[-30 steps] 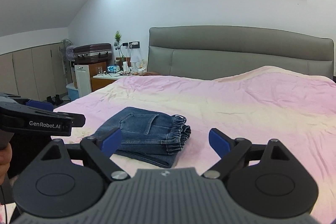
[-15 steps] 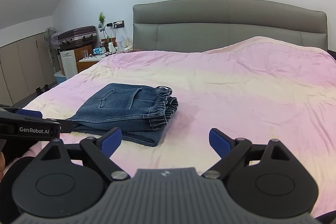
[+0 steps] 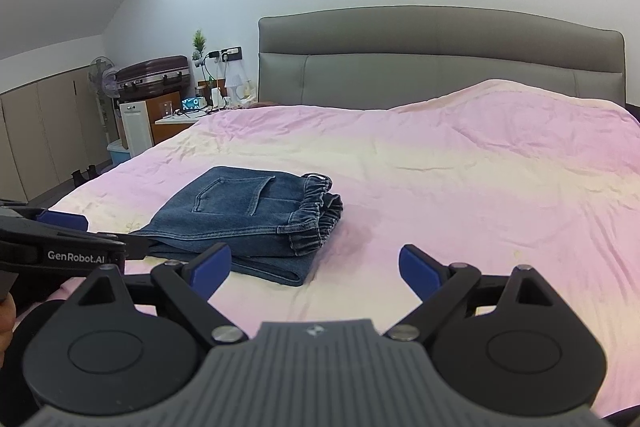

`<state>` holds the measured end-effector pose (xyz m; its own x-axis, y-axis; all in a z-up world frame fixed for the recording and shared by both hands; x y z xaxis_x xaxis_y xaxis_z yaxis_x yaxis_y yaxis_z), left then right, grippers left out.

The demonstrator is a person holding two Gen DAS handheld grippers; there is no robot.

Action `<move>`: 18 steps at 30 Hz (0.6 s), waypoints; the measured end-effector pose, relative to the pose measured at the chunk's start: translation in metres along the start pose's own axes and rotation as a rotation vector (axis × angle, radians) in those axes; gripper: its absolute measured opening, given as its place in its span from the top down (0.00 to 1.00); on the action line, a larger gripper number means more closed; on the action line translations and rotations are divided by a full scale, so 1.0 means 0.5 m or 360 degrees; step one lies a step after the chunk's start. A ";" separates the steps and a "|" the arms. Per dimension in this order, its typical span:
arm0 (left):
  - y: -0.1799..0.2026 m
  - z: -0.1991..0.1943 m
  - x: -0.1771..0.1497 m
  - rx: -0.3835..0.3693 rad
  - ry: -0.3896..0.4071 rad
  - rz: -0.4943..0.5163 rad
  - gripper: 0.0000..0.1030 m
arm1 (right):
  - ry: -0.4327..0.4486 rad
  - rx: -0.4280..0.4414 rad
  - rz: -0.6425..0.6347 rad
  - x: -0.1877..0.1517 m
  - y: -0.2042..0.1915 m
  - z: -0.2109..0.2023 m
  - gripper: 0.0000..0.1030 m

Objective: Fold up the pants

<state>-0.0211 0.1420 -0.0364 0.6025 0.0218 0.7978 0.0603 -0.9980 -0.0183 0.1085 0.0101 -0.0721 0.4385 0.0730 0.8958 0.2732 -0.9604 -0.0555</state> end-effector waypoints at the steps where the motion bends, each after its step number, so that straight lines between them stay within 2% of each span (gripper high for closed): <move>1: 0.000 -0.002 0.001 -0.0002 0.0001 0.0001 0.09 | 0.0003 0.0000 0.0000 0.001 0.000 -0.002 0.15; 18: 0.008 -0.014 0.011 -0.0005 0.0011 0.0029 0.09 | 0.0029 0.0016 -0.0002 0.000 0.006 -0.019 0.15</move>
<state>-0.0230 0.1379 -0.0280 0.5979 0.0031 0.8016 0.0466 -0.9984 -0.0309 0.1013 0.0047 -0.0681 0.4228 0.0693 0.9036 0.2826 -0.9575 -0.0587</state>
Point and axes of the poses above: each gripper's, at about its wrist camera, not at the fingertips, and z roughly the way its jaws point, y to its right, x to its top, the point moved 4 cm from there along z, roughly the way its jaws point, and after that the axes turned 9 degrees about -x, right-handed, at the moved point
